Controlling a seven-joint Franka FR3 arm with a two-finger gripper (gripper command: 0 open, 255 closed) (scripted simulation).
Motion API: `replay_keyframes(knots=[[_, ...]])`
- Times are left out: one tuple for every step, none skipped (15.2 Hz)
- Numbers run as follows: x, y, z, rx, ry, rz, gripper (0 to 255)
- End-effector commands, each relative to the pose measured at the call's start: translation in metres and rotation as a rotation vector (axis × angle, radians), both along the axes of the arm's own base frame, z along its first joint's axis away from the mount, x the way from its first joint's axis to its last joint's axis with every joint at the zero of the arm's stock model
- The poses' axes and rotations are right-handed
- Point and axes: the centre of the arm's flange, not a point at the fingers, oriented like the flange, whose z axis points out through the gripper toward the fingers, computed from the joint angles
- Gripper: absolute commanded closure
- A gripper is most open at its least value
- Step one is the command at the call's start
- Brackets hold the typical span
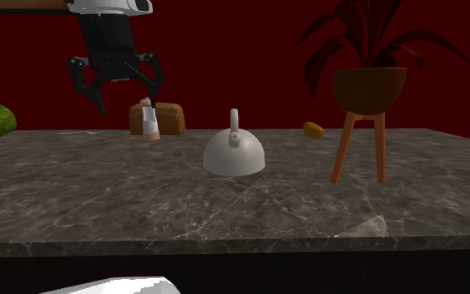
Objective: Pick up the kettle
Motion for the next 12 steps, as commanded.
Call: replay_keyframes(knots=[[0.0,0.0,0.0,0.0,0.0,0.0,0],[0.008,-0.011,0.001,0.007,0.002,-0.012,0],[0.016,-0.023,0.003,0.013,0.004,-0.024,0],[0.024,-0.035,0.004,0.02,0.006,-0.035,0],[0.031,-0.047,0.005,0.026,0.008,-0.047,0],[0.039,-0.058,0.006,0.033,0.01,-0.059,0],[0.046,-0.07,0.007,0.04,0.012,-0.071,0],[0.053,-0.082,0.008,0.046,0.014,-0.083,0],[0.06,-0.095,0.009,0.053,0.016,-0.095,0],[0.067,-0.107,0.01,0.059,0.018,-0.106,0],[0.074,-0.119,0.01,0.066,0.021,-0.118,0],[0.081,-0.132,0.011,0.073,0.023,-0.13,0]])
